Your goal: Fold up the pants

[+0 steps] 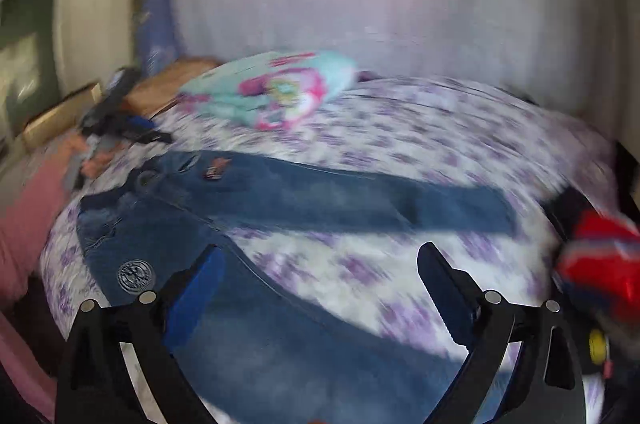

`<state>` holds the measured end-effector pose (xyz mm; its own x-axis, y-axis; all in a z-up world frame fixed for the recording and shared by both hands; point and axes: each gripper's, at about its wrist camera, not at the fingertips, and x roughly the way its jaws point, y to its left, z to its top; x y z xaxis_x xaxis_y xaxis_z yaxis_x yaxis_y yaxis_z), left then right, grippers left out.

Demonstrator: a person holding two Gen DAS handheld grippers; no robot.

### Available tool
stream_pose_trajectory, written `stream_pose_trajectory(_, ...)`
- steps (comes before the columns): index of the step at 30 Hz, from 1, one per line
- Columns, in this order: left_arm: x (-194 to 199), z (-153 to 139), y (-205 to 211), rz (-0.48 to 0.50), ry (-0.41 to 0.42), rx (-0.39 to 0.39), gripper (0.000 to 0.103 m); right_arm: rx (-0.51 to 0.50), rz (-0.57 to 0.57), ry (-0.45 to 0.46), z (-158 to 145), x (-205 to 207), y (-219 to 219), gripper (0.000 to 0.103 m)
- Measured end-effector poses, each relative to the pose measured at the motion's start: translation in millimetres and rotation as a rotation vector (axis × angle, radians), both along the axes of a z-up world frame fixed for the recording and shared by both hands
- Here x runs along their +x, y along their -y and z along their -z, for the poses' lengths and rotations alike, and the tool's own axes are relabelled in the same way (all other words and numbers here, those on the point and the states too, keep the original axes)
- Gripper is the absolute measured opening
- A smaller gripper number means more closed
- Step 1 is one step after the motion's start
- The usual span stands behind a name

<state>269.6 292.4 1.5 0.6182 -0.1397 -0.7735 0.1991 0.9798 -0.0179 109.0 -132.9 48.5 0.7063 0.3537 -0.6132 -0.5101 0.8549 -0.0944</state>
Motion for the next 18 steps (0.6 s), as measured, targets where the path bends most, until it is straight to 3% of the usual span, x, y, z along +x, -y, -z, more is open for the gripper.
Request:
stream_pose_trajectory(4,21,24,-27,0.000,-0.054,-0.117,0.099,-0.122,-0.192,-0.090,3,81,-81,0.100)
stream_pose_trajectory(8,22,46,-47,0.042,-0.121,-0.178,0.099,-0.211,-0.318,-0.240,35,165,-143,0.100)
stream_pose_trajectory(14,33,72,-63,0.069,-0.206,-0.257,0.099,-0.207,-0.404,-0.446,87,261,-178,0.099)
stream_pose_trajectory(18,32,72,-56,0.073,-0.181,-0.216,0.099,-0.251,-0.475,-0.539,109,299,-191,0.099)
